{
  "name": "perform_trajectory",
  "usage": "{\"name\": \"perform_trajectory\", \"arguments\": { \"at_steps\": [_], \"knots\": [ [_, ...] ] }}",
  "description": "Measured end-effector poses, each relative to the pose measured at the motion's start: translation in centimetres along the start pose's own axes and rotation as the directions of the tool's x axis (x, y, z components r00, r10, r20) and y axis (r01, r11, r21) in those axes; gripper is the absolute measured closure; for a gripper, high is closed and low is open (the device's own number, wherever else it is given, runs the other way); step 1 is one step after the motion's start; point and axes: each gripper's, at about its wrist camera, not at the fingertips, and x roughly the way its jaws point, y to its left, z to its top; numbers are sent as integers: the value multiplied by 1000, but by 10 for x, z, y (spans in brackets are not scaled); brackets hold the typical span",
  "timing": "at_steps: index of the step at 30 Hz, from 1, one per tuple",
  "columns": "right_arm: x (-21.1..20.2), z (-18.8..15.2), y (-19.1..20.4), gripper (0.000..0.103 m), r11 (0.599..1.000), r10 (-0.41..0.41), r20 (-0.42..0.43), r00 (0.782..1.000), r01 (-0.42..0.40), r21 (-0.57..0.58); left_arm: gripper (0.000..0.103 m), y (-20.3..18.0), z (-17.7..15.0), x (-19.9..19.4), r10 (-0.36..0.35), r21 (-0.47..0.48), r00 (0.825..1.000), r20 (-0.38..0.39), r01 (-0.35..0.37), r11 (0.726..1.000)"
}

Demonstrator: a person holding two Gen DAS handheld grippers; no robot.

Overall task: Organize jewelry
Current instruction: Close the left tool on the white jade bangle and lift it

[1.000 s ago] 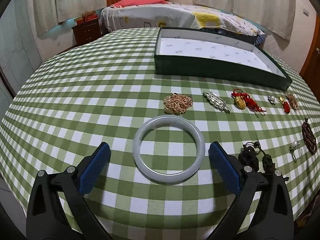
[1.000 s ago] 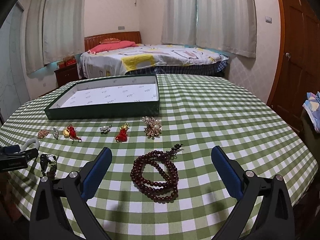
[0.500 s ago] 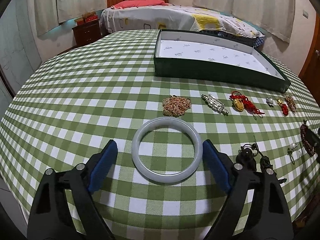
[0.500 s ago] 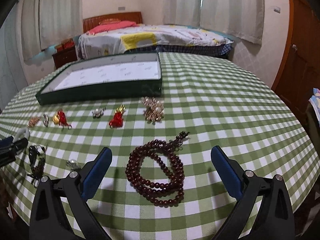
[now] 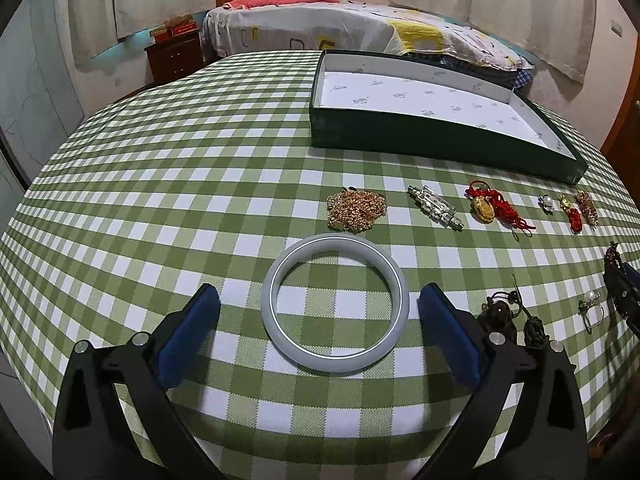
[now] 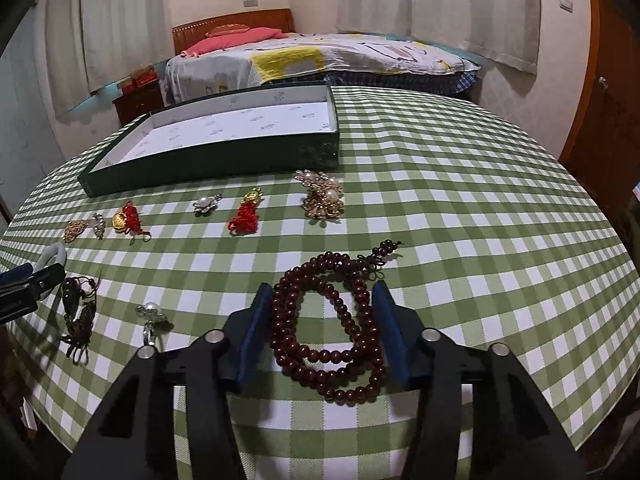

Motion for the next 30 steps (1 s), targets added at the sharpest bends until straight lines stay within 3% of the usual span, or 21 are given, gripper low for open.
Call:
{"name": "perform_trajectory", "arguments": {
  "at_steps": [6, 15, 30],
  "knots": [
    [-5, -3, 1, 70, 999, 32, 3, 999, -32, -11, 34, -1, -6, -8, -17, 17, 999, 46, 17, 1000],
    [-7, -5, 5, 85, 998, 64, 8, 998, -64, -18, 34, -1, -8, -10, -31, 19, 998, 60, 30, 999],
    [-16, -5, 6, 91, 997, 78, 27, 997, -78, -12, 34, -4, -12, -30, -30, 36, 994, 107, 26, 999]
  ]
}}
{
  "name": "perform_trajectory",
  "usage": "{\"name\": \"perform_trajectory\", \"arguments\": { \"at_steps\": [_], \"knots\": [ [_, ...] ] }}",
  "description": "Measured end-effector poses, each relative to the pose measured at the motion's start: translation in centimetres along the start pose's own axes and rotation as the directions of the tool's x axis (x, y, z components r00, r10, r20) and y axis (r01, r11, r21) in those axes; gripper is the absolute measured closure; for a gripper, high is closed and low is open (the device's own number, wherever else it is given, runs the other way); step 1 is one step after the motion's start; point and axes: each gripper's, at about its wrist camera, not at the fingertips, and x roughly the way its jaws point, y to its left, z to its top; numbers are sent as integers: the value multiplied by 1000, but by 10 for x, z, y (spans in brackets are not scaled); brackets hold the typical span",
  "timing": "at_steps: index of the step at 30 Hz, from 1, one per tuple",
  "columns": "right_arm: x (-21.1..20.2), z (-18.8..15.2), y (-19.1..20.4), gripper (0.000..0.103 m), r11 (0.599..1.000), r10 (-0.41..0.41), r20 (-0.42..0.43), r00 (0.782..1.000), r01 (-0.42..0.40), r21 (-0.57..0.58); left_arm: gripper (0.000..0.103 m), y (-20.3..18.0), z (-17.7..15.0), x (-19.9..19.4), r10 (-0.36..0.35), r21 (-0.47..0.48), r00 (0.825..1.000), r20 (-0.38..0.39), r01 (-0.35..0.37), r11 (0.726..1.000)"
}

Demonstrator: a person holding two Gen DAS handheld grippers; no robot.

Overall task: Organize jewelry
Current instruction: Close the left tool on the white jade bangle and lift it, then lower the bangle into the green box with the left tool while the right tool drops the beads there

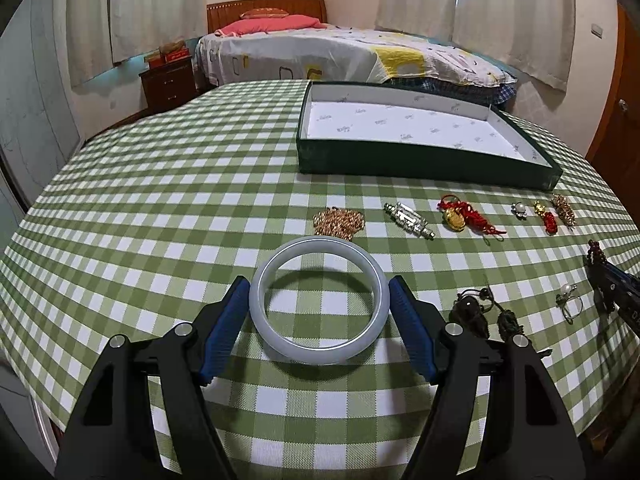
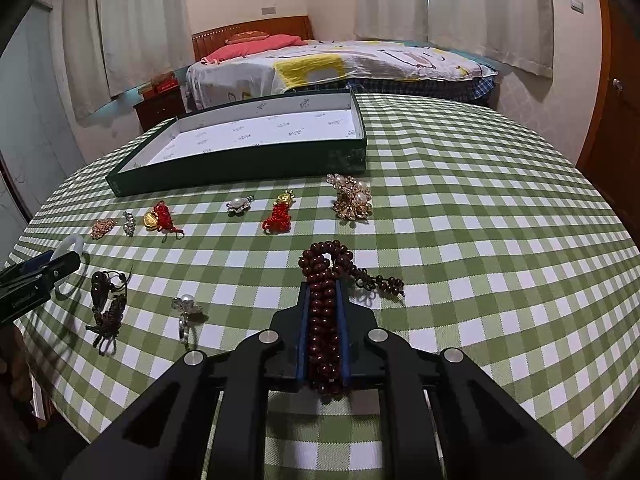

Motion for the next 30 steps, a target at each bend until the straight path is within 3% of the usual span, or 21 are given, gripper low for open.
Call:
{"name": "perform_trajectory", "arguments": {
  "at_steps": [7, 14, 20, 24, 30],
  "knots": [
    [-17, 17, 4, 91, 1000, 20, 52, 998, -20, 2, 34, -4, 17, -13, -19, 0, 999, 41, 19, 1000],
    [-29, 67, 14, 91, 999, 41, 165, 985, -36, -30, 34, -15, 63, -21, -45, 23, 990, 130, 42, 999],
    [-13, 116, 19, 91, 998, 66, 228, 971, -60, -32, 34, -20, 108, -6, -62, 17, 980, 188, 60, 998],
    [17, 138, 15, 91, 997, 82, 219, 972, -83, -1, 34, -21, 135, 21, -74, 3, 980, 183, 75, 997],
    [74, 150, 10, 91, 996, 86, 119, 989, -89, 22, 34, -30, 160, 83, -108, -1, 990, 94, 109, 994]
  ]
}}
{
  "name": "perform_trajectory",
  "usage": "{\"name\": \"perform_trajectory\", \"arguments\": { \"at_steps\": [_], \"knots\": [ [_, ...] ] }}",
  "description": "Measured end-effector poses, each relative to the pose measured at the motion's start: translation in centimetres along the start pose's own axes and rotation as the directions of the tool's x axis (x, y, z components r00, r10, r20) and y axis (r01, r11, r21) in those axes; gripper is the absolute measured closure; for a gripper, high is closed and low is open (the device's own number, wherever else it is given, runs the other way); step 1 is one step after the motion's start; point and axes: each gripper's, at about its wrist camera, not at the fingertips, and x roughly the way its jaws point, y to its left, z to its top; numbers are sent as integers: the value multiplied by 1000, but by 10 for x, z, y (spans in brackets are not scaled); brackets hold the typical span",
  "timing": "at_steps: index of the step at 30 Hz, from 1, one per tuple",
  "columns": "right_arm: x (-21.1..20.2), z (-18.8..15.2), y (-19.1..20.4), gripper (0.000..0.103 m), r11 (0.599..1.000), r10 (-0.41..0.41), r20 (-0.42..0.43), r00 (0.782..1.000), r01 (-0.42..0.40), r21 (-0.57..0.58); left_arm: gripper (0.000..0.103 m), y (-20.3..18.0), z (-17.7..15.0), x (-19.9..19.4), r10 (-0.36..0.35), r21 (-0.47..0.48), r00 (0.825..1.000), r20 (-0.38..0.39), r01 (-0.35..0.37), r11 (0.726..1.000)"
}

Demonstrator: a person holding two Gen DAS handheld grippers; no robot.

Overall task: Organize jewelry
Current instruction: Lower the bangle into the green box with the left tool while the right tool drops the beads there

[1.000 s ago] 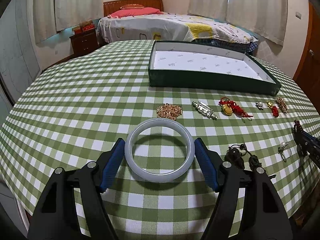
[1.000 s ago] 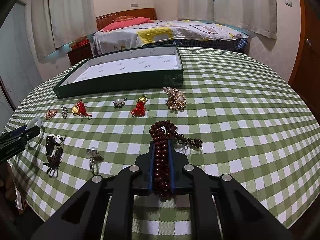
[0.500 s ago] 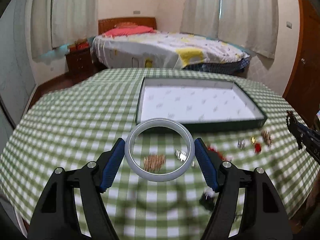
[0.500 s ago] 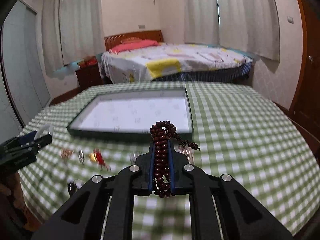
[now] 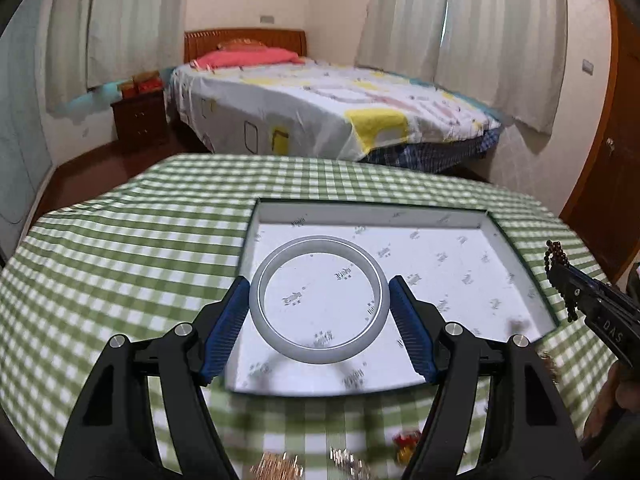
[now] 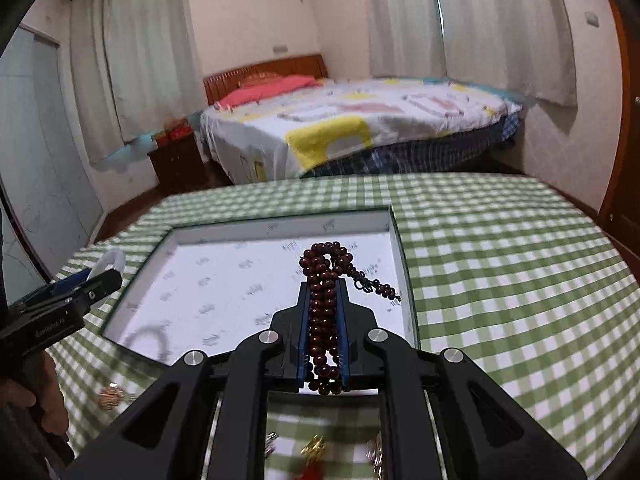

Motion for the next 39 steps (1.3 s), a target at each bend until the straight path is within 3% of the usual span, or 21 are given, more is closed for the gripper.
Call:
{"name": "perform_trajectory", "arguments": {
  "at_steps": [6, 14, 20, 21, 22, 24, 35, 39],
  "knots": [
    [32, -10, -5, 91, 1000, -20, -103, 994, 19, -9, 34, -2, -11, 49, 9, 21, 993, -116, -7, 1000],
    [53, -20, -10, 90, 999, -30, -176, 984, 27, -20, 34, 2, -24, 64, 3, 16, 984, -176, 0, 1000],
    [55, -20, -8, 87, 999, -31, -179, 983, 27, -30, 33, -1, -25, 65, 21, 47, 985, -172, -13, 999],
    [55, -20, -7, 82, 999, -30, -178, 984, 24, -34, 33, -2, -26, 64, 21, 49, 985, -173, -13, 999],
    [54, -20, -5, 68, 999, -35, -174, 984, 29, -40, 33, -2, -26, 63, 13, 46, 985, -171, -5, 999],
    [53, -20, -6, 54, 999, -32, -169, 985, 27, -30, 32, -1, -26, 62, -2, 35, 986, -167, 8, 999],
    [34, -18, -8, 54, 1000, -18, -126, 992, 17, -6, 25, -2, -25, 45, -32, 13, 990, -138, 34, 999],
    [11, -18, -3, 54, 1000, -15, -79, 997, 15, -4, 25, -1, -22, 15, -33, 2, 997, -67, 33, 999]
  ]
}}
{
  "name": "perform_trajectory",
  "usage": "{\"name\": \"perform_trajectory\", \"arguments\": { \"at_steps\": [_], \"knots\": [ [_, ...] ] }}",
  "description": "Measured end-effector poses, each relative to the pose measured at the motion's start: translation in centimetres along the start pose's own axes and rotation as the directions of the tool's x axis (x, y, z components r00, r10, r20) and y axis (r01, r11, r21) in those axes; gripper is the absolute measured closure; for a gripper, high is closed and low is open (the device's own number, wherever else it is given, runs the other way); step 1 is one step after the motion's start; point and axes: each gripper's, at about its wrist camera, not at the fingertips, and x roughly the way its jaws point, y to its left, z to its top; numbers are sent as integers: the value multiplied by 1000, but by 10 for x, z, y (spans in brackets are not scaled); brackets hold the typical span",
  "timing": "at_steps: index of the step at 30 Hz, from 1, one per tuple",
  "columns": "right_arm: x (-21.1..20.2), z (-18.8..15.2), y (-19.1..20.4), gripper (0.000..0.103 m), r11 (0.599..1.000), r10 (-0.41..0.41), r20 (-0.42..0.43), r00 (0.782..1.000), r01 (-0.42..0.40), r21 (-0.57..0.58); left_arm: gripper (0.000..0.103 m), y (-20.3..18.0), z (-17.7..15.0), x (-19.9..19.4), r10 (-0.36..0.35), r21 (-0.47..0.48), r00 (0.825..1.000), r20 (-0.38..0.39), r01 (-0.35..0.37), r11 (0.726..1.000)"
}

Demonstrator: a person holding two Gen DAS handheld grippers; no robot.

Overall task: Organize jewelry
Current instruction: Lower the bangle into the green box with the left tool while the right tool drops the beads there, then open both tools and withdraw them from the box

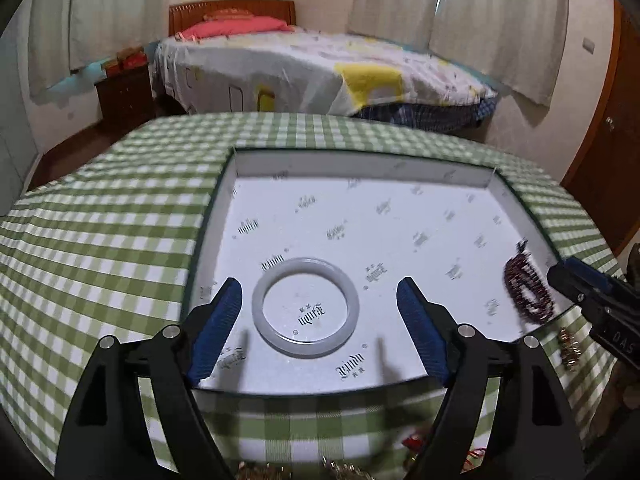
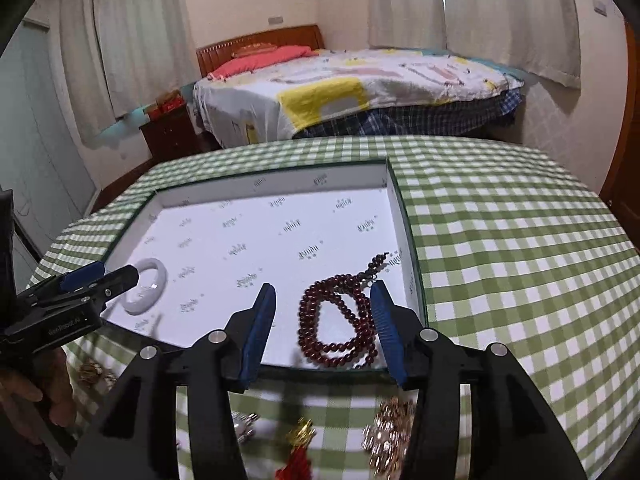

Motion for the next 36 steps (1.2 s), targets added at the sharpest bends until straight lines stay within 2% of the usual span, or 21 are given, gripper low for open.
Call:
{"name": "perform_trajectory", "arguments": {
  "at_steps": [7, 12, 25, 33, 36],
  "knots": [
    [-56, -22, 17, 54, 1000, -3, 104, 995, 4, -5, 25, -6, -13, -58, 29, -5, 994, 107, -29, 1000],
    [-86, -45, 28, 54, 999, -13, 140, 990, 19, -38, 25, -4, -35, -95, 44, -18, 992, 121, -42, 999],
    [-117, -113, 49, 54, 998, 17, 91, 996, -12, -54, 25, 21, -96, -158, 103, -62, 992, 72, -99, 993],
    [-112, -134, 60, 55, 998, 26, 57, 998, -22, -65, 25, 36, -120, -180, 136, -96, 988, 69, -129, 987],
    [-104, -138, 60, 59, 998, 15, 31, 999, -14, -55, 25, 42, -127, -182, 146, -107, 988, 60, -139, 985]
  ]
}}
